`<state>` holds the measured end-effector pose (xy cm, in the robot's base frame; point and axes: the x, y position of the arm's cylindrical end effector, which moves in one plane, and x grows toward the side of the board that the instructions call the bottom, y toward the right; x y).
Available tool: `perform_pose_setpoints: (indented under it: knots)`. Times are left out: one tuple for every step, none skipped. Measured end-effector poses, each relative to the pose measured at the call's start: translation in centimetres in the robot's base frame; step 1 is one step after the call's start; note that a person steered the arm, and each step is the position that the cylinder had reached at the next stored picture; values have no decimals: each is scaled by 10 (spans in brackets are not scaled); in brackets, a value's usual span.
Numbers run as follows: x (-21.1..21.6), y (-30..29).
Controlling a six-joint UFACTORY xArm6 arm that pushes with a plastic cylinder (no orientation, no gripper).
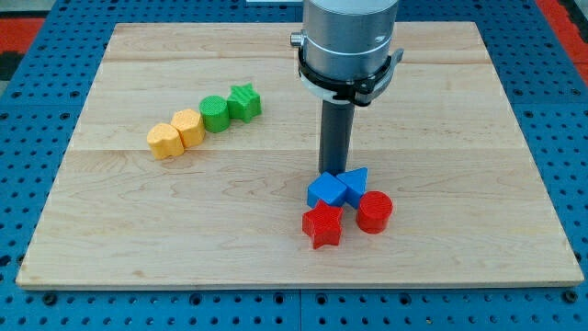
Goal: Separate the yellow heart from the yellow hexagon
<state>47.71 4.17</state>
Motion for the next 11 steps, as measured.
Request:
perform_pose_setpoints:
  knots:
    - [0,-14]
    - [7,-73]
    - [-3,-97]
    - [-41,-115]
    - [-70,-115]
    - [-76,-131]
    - [-96,-139]
    - [-103,-130]
    - [-99,-109]
    - [-105,-75]
    - [-96,-60]
